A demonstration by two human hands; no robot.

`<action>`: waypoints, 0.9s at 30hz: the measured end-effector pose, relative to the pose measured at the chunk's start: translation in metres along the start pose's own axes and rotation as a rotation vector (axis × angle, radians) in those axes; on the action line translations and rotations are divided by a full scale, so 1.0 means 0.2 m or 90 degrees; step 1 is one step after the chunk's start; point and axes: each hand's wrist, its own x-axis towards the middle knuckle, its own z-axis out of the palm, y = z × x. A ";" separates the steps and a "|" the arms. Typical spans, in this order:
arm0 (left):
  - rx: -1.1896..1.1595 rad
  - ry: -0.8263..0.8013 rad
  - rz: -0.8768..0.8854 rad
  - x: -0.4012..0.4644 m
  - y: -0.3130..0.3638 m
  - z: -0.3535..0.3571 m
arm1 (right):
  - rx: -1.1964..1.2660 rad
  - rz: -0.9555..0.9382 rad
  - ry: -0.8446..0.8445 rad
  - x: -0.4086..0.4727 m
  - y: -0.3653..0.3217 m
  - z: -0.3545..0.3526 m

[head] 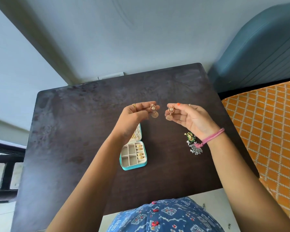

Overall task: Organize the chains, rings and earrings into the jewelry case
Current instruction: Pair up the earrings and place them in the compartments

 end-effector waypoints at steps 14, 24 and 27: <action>0.142 0.099 -0.218 0.27 -0.44 0.06 | -0.038 0.144 0.082 0.28 0.40 -0.07; 0.428 0.089 -0.246 0.38 -0.58 0.05 | -0.272 0.146 0.093 0.44 0.60 -0.08; 0.450 0.084 -0.265 0.40 -0.59 0.05 | -0.430 0.111 0.078 0.45 0.62 -0.08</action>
